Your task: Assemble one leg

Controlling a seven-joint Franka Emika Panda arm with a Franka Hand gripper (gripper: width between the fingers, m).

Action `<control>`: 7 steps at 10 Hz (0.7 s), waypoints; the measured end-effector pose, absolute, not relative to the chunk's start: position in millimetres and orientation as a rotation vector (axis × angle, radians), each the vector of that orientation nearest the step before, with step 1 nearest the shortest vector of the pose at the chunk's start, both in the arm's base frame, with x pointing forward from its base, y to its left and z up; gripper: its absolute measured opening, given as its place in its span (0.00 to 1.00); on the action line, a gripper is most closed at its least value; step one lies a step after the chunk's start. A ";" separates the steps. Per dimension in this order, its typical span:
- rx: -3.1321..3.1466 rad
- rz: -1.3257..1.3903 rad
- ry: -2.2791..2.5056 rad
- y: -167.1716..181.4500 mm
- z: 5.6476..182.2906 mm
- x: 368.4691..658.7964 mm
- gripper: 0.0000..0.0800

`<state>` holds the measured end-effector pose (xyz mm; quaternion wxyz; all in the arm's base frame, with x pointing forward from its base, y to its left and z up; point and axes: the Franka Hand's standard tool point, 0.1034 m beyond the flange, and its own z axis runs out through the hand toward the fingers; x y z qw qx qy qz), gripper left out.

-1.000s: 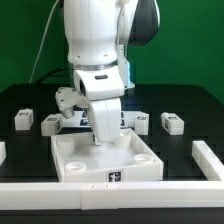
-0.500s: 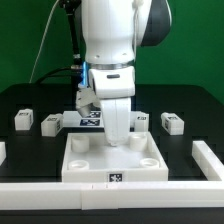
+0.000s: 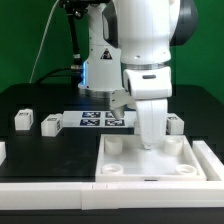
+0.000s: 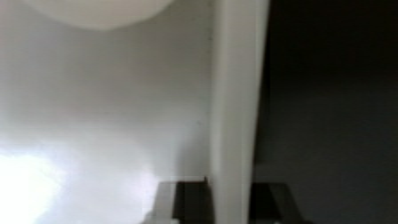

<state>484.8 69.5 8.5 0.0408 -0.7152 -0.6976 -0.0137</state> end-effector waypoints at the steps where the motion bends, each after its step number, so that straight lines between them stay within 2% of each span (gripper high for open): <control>1: -2.199 -0.051 -2.131 76.3 8.9 489.8 0.08; 5: -2.222 -0.042 -2.103 78.2 8.3 490.4 0.08; 7: -2.223 -0.042 -2.101 77.5 8.1 490.3 0.46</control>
Offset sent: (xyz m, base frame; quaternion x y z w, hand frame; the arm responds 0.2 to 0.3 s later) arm 0.0000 0.0000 0.0000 0.0000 0.0000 0.0000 1.0000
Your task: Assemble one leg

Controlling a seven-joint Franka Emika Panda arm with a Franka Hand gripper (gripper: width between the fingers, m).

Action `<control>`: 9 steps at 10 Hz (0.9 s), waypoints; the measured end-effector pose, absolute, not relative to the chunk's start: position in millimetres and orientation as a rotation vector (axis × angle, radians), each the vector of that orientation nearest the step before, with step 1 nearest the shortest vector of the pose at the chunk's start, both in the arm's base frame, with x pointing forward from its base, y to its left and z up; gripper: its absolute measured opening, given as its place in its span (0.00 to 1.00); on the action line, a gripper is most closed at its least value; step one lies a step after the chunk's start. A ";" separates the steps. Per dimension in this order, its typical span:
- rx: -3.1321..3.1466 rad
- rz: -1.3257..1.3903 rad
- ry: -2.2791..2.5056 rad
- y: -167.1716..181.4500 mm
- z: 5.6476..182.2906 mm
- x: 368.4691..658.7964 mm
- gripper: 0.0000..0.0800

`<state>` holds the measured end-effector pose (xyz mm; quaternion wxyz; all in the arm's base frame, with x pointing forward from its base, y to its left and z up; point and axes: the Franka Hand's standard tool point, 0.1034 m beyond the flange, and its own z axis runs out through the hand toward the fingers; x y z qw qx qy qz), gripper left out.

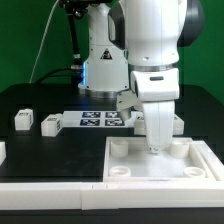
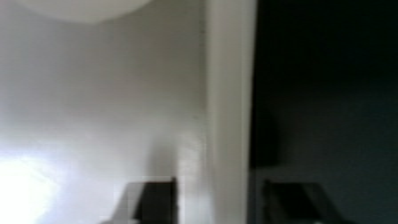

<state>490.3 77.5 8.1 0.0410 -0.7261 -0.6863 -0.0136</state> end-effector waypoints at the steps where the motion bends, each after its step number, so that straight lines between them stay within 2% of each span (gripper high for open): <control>1: -2.224 -0.041 -2.101 77.3 8.0 490.2 0.46; 2: -2.224 -0.041 -2.100 77.0 7.9 490.1 0.69; 3: -2.224 -0.040 -2.100 76.8 7.8 490.0 0.69; 4: -2.225 -0.040 -2.100 76.6 7.7 490.0 0.79; 7: -2.234 -0.040 -2.092 76.7 8.7 489.8 0.81; 9: -2.297 -0.053 -2.054 80.2 30.2 484.4 0.81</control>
Offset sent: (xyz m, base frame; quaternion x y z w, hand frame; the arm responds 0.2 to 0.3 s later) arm 0.0000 0.0000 0.0000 0.0000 0.0000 0.0000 1.0000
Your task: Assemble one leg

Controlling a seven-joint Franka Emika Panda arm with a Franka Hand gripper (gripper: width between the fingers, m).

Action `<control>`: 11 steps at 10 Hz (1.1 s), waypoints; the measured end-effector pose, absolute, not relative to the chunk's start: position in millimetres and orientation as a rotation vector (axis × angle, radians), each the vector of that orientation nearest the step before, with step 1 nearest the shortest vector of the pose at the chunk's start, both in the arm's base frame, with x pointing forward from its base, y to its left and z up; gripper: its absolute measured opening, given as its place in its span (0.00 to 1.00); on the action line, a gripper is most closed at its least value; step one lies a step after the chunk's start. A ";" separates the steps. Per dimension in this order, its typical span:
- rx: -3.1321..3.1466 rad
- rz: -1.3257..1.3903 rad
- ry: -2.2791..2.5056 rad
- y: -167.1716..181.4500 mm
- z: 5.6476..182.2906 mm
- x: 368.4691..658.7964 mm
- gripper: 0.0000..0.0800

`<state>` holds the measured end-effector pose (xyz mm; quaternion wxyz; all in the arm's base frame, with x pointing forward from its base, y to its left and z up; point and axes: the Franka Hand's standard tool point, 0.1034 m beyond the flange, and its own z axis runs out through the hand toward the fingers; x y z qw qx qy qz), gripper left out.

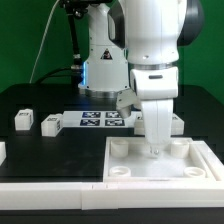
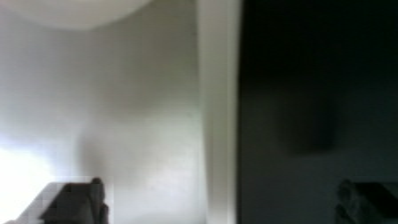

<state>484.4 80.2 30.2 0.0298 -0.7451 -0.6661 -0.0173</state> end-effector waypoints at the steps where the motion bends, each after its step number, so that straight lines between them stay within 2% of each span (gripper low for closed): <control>1: -2.321 -0.060 -2.047 79.7 41.9 480.1 0.81; 3: -2.363 -0.059 -2.019 78.4 55.5 468.6 0.81; 7: -2.431 -0.054 -1.929 77.8 54.4 467.0 0.81; 9: -2.641 -0.046 -1.614 78.8 53.5 465.9 0.81; 11: -2.855 -0.013 -1.166 88.5 46.4 450.3 0.81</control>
Offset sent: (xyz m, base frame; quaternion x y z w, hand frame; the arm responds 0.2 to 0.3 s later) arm -0.0156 -0.0033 0.0144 -0.0148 -0.0103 0.0013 0.9998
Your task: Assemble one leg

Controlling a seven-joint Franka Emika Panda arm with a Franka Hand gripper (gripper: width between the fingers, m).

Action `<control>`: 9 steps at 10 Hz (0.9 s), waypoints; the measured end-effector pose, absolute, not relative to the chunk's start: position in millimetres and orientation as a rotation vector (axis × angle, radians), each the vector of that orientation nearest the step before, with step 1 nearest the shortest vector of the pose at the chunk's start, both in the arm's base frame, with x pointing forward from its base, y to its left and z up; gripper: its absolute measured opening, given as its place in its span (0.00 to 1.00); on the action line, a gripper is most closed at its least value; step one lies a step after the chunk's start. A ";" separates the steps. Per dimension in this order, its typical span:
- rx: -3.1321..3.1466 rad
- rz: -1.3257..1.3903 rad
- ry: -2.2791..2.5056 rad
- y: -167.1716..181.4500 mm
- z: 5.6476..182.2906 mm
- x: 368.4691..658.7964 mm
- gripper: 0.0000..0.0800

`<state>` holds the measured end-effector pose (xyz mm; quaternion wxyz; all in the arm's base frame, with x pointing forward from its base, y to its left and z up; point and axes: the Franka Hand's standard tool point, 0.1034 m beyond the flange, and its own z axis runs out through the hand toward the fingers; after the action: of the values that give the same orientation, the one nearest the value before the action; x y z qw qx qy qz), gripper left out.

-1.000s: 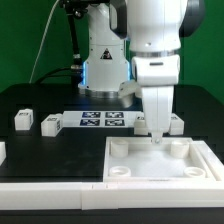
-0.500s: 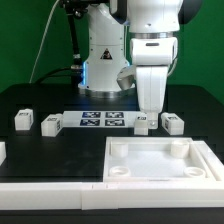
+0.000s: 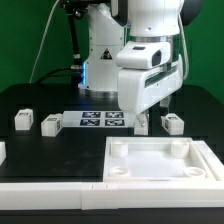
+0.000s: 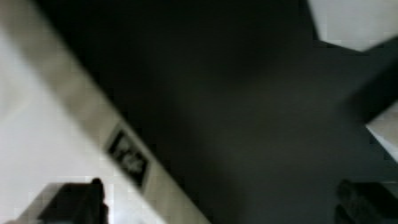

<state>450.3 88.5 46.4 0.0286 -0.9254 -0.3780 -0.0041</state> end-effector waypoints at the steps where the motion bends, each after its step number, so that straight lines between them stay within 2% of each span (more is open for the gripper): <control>1: -2.929 0.003 -0.964 97.7 45.3 444.8 0.81; 5: -3.052 0.050 -0.242 130.0 43.3 431.6 0.81; 9: -3.047 0.098 -0.218 131.4 41.2 426.7 0.81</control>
Offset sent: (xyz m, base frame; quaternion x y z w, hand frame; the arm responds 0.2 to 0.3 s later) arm -0.0145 0.0177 0.0021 -0.0013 -0.0195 0.3260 0.9452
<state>426.7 131.4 41.2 0.0424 -0.9960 -0.0712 0.0321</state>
